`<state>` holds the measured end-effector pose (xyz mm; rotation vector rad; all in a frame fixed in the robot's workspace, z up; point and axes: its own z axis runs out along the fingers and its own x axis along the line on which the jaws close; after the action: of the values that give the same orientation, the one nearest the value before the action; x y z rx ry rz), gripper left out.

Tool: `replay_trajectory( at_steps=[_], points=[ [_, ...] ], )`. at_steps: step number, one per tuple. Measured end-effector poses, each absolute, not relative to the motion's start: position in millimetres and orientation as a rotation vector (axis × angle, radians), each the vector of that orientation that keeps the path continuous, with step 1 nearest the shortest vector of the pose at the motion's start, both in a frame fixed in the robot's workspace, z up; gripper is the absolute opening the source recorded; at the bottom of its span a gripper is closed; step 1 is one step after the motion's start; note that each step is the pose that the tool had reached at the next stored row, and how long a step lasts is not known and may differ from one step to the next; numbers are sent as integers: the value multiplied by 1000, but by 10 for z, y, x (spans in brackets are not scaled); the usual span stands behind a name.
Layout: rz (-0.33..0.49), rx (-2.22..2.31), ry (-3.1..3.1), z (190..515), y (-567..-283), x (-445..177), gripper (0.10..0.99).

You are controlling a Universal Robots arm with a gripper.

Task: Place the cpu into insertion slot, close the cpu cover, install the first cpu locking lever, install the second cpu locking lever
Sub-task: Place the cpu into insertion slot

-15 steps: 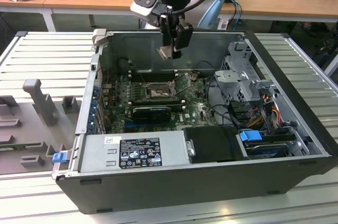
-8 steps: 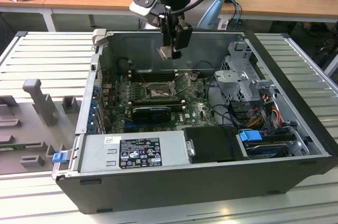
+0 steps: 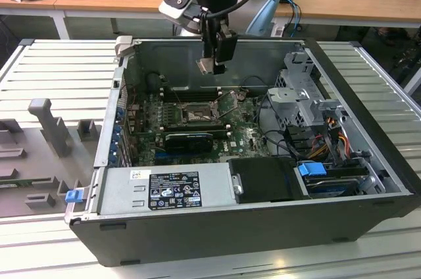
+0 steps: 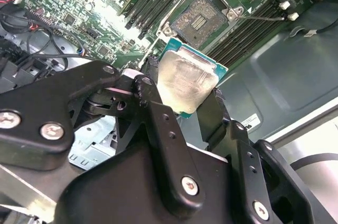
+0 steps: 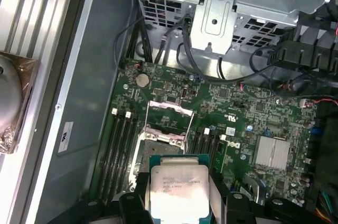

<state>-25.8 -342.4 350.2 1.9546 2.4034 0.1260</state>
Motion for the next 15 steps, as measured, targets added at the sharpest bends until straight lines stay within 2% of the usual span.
replay_trajectory(
  at_steps=[15],
  points=[
    [123,2064,2305,3494,-3424,-258,533]
  ],
)
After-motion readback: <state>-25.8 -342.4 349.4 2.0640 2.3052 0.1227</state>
